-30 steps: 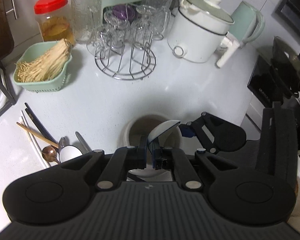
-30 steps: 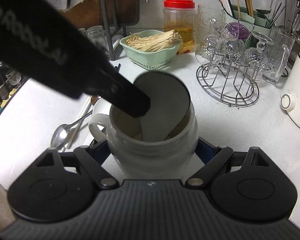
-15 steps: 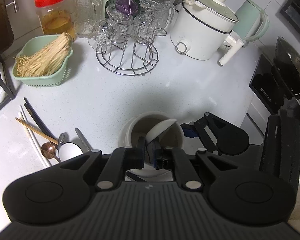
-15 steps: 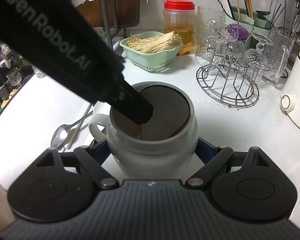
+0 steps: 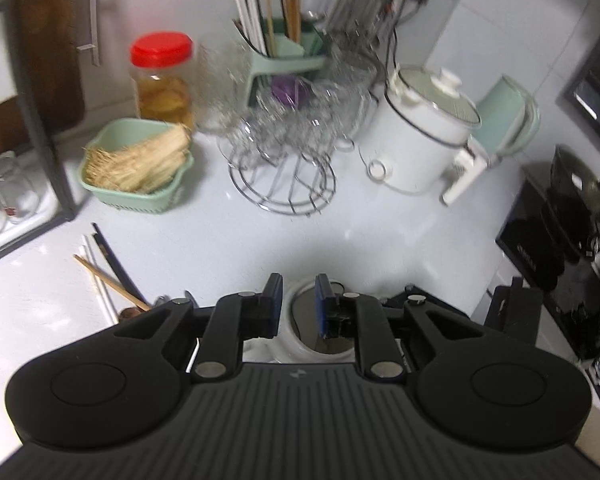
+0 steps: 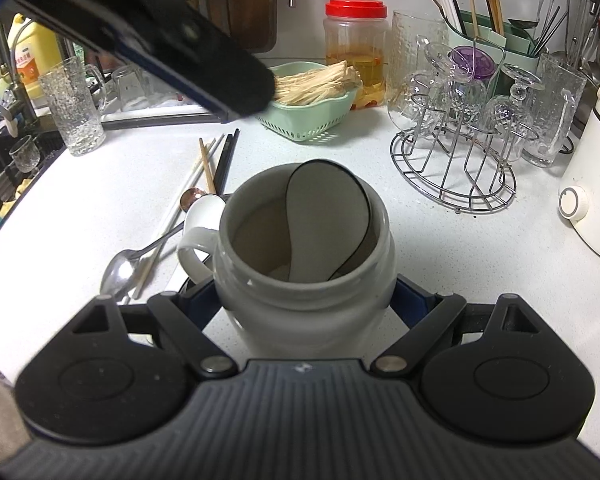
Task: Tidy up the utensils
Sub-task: 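Lower the white spoon into the jar and open the left tool, then move the left tool back to the utensils on the counter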
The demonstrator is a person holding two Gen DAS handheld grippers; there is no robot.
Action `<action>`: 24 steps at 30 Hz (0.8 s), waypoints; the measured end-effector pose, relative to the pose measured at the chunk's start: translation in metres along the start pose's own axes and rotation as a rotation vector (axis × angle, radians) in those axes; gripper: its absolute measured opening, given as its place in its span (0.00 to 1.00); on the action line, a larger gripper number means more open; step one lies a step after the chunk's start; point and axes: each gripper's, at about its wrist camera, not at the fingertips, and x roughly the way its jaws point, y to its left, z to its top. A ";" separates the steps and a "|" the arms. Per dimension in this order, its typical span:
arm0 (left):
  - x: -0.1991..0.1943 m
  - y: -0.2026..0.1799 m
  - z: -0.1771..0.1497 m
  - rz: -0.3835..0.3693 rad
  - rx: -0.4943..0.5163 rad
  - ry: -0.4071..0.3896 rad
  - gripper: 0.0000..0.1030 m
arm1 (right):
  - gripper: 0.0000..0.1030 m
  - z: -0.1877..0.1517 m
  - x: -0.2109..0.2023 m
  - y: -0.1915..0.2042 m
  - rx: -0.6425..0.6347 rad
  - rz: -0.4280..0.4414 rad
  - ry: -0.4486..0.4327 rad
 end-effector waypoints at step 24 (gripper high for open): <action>-0.042 0.076 -0.067 0.100 -0.215 -0.082 0.19 | 0.88 0.002 0.002 0.005 0.087 -0.076 -0.001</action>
